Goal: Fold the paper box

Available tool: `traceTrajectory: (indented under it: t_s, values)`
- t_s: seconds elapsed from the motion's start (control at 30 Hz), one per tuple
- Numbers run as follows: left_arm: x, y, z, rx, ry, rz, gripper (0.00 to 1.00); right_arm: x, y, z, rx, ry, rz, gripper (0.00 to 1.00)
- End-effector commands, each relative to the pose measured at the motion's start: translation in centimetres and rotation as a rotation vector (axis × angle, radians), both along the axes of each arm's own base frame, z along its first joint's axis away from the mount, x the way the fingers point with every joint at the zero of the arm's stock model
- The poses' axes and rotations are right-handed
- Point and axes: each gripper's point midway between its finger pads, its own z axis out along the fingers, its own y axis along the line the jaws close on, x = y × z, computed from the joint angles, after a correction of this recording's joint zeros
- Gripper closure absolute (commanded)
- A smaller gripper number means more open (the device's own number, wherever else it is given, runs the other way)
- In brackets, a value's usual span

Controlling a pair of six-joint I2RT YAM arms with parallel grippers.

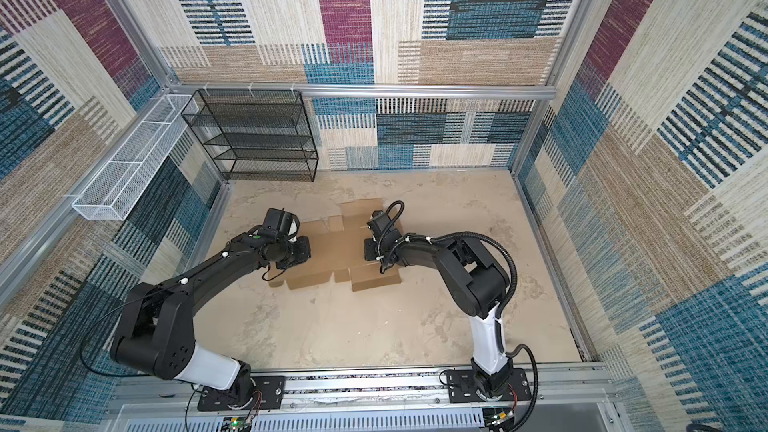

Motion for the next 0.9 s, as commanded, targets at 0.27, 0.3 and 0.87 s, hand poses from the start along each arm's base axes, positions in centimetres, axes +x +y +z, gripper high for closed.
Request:
traceTrajectory:
  t_s: [0.27,0.3,0.87]
  values:
    - [-0.1,2.3,-5.9,0.061,0.155,-0.009,1.0,-0.9,-0.8,-0.6,-0.043,0.035,0.01,0.95]
    - [-0.4,2.3,-6.2,0.057,0.163,-0.006,1.0,-0.9,-0.8,-0.6,-0.044,0.035,0.009,0.95]
    - [-8.0,-1.1,-7.8,0.011,0.251,-0.052,1.0,1.9,-0.6,0.0,-0.048,0.005,0.001,0.88]
